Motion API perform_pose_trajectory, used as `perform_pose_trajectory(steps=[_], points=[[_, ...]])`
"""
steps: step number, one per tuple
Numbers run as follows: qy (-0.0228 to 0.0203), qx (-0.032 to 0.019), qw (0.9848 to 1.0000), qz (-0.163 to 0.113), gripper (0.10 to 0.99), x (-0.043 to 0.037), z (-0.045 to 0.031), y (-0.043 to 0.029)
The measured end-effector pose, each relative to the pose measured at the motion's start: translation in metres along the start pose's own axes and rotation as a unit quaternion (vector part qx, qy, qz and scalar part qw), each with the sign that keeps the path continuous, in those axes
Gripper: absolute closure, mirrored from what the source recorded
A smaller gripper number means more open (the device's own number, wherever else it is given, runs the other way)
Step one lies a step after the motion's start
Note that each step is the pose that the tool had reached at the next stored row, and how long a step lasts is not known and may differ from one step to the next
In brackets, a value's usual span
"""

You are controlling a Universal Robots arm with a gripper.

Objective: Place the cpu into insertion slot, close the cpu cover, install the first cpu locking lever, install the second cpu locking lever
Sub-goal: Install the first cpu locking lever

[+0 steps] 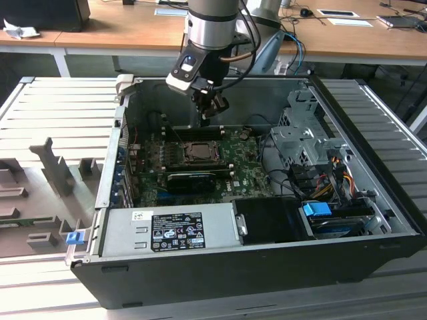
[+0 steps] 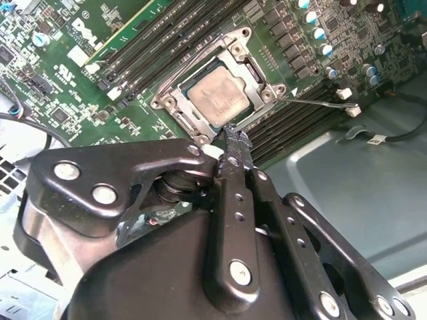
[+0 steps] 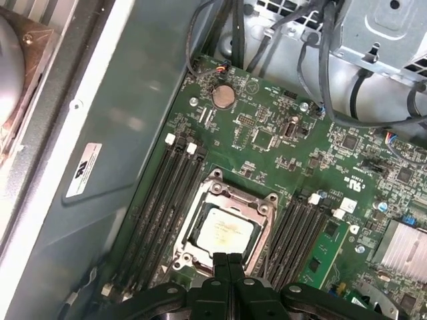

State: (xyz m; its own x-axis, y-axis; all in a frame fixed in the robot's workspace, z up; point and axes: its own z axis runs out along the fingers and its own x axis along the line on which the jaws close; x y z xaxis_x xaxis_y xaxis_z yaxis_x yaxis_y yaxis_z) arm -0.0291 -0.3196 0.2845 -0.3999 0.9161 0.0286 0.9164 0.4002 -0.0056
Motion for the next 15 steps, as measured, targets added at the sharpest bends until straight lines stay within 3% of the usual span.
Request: perform_pose_trajectory(steps=[5, 8, 12, 13, 15], points=[[-0.0001, 0.0005, 0.9998, -0.018, 0.98, 0.0, 0.0, 0.0], [-0.0002, 0.0012, 0.9991, -0.042, 0.98, 0.0, 0.0, 0.0], [-0.0005, 0.0024, 0.9964, -0.085, 0.98, 0.0, 0.0, 0.0], [-0.0006, 0.003, 0.9946, -0.104, 0.98, 0.0, 0.0, 0.0], [-0.0007, 0.0033, 0.9929, -0.119, 0.98, 0.0, 0.0, 0.0]])
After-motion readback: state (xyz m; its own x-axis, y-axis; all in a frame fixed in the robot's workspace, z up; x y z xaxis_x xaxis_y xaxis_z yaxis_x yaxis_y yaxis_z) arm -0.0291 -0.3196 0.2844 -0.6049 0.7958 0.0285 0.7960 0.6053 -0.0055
